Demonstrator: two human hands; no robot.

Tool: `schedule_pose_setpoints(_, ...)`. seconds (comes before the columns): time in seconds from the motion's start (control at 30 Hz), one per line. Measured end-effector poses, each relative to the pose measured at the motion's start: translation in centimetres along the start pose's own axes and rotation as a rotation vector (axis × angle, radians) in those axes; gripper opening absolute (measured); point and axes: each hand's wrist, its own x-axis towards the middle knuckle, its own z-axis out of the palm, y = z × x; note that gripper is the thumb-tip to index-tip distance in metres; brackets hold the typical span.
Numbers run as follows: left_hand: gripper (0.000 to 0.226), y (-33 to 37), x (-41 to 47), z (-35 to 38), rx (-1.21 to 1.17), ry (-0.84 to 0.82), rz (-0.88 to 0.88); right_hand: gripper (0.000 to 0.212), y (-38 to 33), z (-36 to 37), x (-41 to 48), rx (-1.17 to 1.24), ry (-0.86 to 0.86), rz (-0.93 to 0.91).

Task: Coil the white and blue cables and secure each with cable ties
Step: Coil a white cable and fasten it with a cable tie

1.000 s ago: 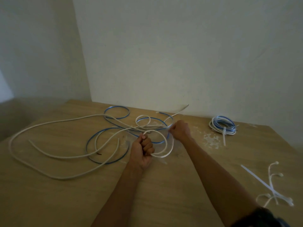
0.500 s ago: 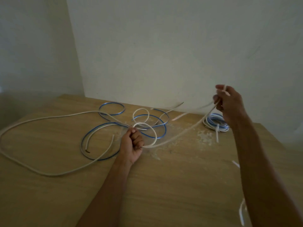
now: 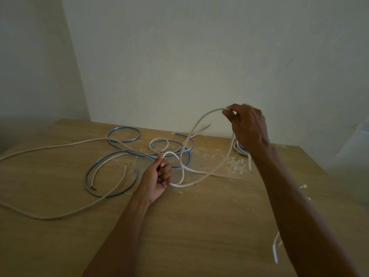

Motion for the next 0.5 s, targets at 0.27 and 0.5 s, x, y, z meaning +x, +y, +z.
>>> schedule_pose_setpoints(0.27,0.042,0.3,-0.3,0.3,0.015,0.098,0.092,0.047,-1.7,-3.2,-0.4,1.447,-0.568,0.412)
schedule_pose_setpoints(0.5,0.041,-0.1,-0.2,1.4,0.159,0.07,0.197,0.028,-4.7,1.4,-4.9,1.129,-0.553,0.319)
